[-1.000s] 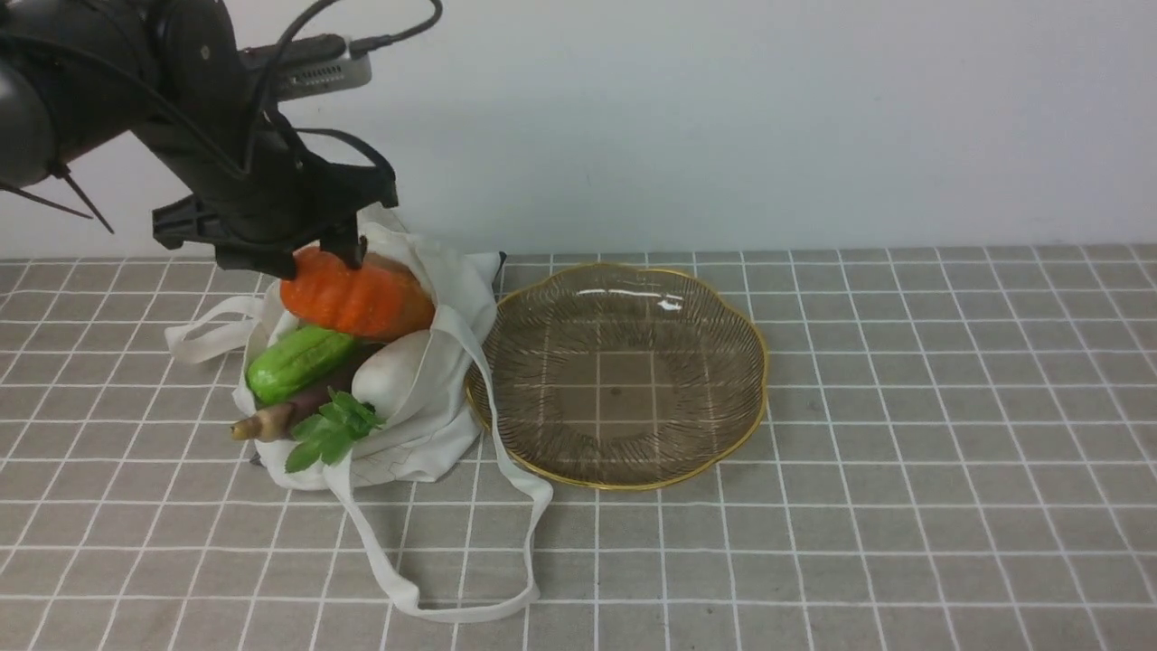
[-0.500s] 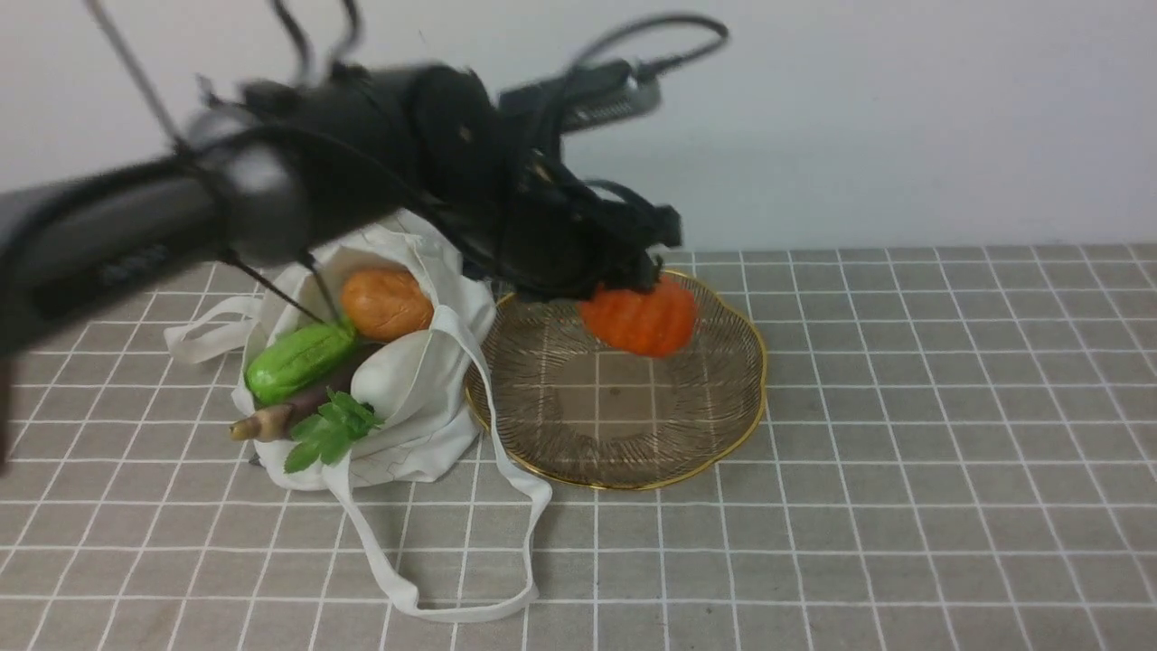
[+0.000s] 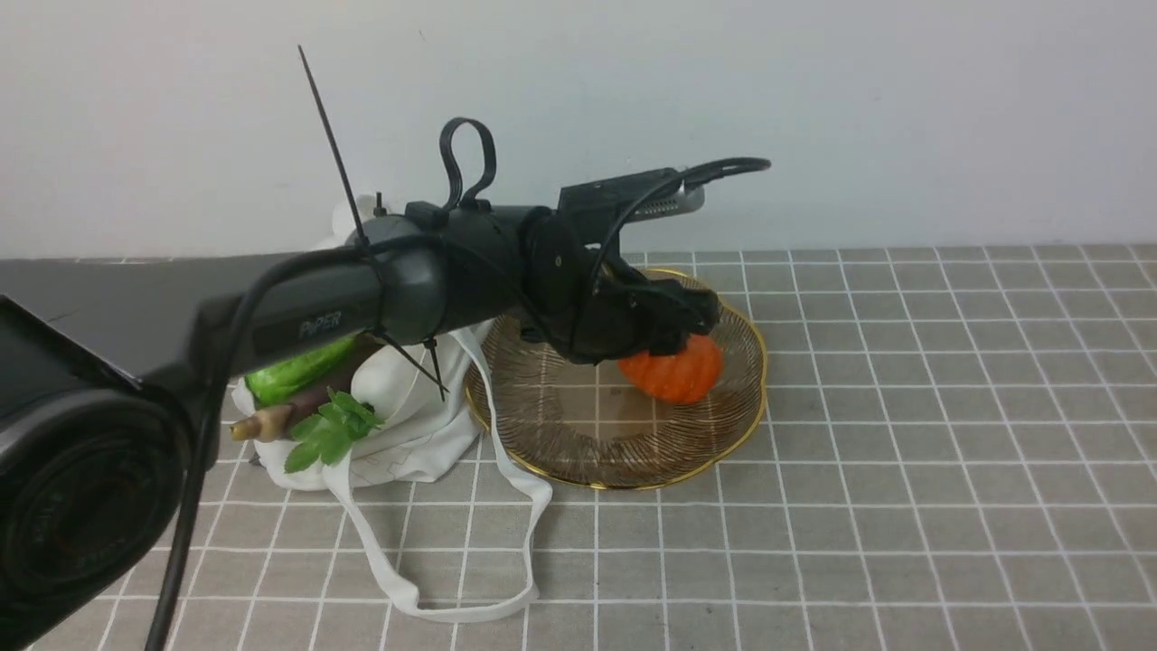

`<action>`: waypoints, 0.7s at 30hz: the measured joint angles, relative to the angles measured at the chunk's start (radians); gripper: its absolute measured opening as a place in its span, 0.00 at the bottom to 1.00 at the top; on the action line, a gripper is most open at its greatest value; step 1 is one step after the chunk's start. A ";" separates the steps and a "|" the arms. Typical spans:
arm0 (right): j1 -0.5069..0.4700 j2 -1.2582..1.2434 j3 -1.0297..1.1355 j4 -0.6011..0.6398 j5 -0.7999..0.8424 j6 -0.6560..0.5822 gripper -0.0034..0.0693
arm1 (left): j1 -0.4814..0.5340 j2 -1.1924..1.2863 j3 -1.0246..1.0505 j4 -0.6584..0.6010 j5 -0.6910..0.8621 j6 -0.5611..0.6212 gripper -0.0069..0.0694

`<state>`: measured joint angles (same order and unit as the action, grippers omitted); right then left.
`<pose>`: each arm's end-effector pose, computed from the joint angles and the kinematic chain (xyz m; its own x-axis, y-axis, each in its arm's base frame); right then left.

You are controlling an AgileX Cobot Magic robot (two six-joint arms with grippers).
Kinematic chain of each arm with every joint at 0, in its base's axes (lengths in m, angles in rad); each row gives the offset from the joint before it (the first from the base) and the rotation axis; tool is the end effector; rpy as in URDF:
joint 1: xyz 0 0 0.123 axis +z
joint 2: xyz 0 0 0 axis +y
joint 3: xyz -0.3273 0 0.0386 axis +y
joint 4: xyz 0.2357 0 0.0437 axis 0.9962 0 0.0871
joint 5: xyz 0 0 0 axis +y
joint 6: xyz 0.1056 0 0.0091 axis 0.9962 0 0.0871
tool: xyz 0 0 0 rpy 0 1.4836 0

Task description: Take vegetables from bag on grey coffee tablecloth place on plate.

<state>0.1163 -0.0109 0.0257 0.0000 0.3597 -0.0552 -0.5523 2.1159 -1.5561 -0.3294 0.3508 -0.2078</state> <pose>0.0102 0.0012 0.1681 -0.2746 -0.0876 -0.9576 -0.1314 0.9899 -0.0529 0.4182 -0.2716 0.2186 -0.8243 -0.0704 -0.5617 0.2054 0.8874 -0.4128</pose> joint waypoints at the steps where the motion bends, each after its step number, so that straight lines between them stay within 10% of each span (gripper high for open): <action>1: 0.000 0.000 0.000 0.000 0.000 0.000 0.03 | 0.000 -0.004 0.000 -0.002 0.005 0.000 0.66; 12: 0.000 0.000 0.000 0.000 0.000 0.000 0.03 | 0.001 -0.171 0.000 0.066 0.163 0.067 0.94; 15: 0.000 0.000 0.000 0.000 0.000 0.000 0.03 | 0.002 -0.264 0.000 0.127 0.244 0.091 0.85; 21: 0.000 0.000 0.000 0.000 0.000 0.000 0.03 | 0.002 -0.555 0.000 0.383 0.582 0.128 0.36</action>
<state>0.1163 -0.0109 0.0257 0.0000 0.3597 -0.0552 -0.5506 1.5606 -1.5561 0.0533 0.9327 -0.0800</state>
